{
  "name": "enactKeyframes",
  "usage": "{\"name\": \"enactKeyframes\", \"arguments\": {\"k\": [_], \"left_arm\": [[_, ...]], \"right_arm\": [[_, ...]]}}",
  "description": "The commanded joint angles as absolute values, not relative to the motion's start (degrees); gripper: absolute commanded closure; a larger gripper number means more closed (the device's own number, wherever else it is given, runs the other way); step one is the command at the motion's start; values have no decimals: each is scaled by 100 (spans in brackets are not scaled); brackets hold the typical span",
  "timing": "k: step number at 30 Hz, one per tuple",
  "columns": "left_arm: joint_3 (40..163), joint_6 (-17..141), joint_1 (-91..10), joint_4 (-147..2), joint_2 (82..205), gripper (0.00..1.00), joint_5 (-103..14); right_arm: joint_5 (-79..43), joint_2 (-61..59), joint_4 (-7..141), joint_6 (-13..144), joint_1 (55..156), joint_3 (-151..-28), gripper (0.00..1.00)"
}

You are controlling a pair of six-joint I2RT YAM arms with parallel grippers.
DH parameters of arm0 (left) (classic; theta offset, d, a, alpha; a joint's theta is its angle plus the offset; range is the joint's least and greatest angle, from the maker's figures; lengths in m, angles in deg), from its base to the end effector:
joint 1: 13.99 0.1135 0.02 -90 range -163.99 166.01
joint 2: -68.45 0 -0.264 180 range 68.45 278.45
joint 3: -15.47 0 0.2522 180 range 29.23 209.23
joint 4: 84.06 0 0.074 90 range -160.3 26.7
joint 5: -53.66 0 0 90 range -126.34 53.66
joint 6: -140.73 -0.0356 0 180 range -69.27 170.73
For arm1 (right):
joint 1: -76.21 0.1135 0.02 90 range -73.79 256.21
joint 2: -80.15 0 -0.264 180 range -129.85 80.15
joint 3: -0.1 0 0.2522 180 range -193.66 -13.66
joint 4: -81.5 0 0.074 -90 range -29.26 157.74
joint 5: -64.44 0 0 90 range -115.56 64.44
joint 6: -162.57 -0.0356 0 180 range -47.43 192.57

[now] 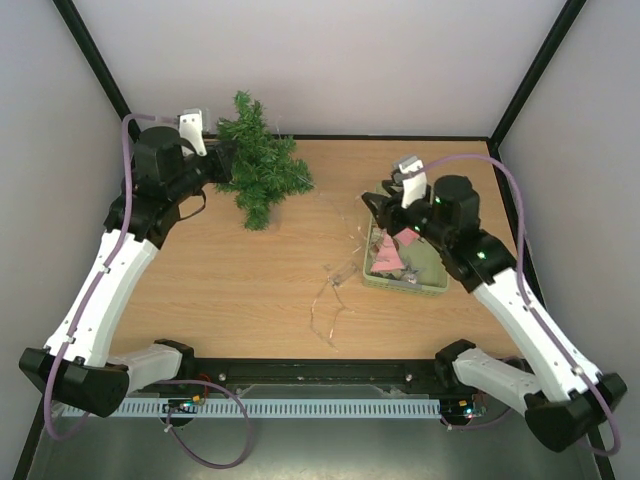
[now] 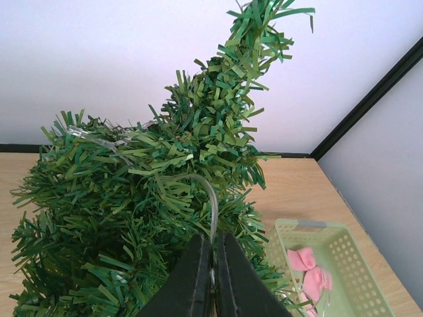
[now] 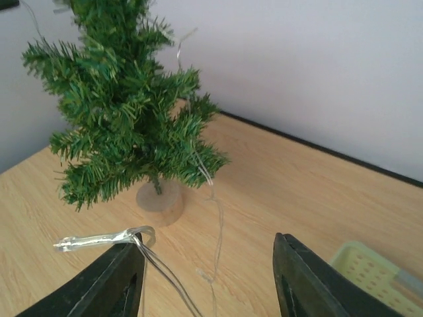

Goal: Decorate the small christmas tree
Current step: Wrap the decoration item around the Christmas tree.

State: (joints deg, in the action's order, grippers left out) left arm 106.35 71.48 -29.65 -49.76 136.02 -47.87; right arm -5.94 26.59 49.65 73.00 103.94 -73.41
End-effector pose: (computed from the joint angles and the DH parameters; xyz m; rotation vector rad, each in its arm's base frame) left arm 0.2463 -0.0764 0.4366 0.0696 1.8015 -0.6351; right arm 0.1763 0.1062 0.3898 -0.6808 1.6795 0.6451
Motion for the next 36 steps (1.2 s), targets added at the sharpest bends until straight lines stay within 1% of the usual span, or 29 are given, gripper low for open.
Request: {"name": "enactKeyframes", "arguments": {"k": [1,3,6,9,13,16,20,23,25,29,32,35,36], "left_arm": [[10573,7183,-2913,-5119,13644,98,-4768],[10571,7168,-2906,-5087,13664,98,-4767],[10539,7139,-2899,-5078,13675,98,-4737],[10487,7139,-2892,-5104,13667,98,-4765],[10447,7132,-2885,-5145,13650,98,-4767],[10415,7097,-2890,-5167,13627,98,-4753],[10381,7057,-2873,-5136,13633,98,-4723],[10368,7085,-2870,-5183,13639,98,-4766],[10362,7083,-2869,-5195,13660,98,-4763],[10352,7086,-2860,-5200,13679,98,-4767],[10333,7084,-2867,-5201,13668,98,-4768],[10294,7117,-2863,-5239,13658,98,-4776],[10275,7139,-2863,-5267,13649,98,-4783]], "right_arm": [[16,1977,5134,7020,10380,-7666,47],[484,1956,5140,6790,10381,-7693,49],[1117,2282,5556,6220,10381,-7252,49],[1802,2663,5514,5764,10381,-6826,47],[2443,2983,4999,5325,10381,-6665,42],[2114,3005,4341,5372,10381,-6607,40],[898,2620,3137,5329,10381,-6599,42],[939,2278,2721,5384,10381,-6570,43],[981,2184,2603,5412,10381,-6583,42],[1188,2254,2701,5320,10381,-6681,34],[1177,2298,3073,5323,10381,-6906,32],[766,2409,4239,5368,10381,-6769,32],[691,2404,4714,5446,10381,-6626,33]]}}
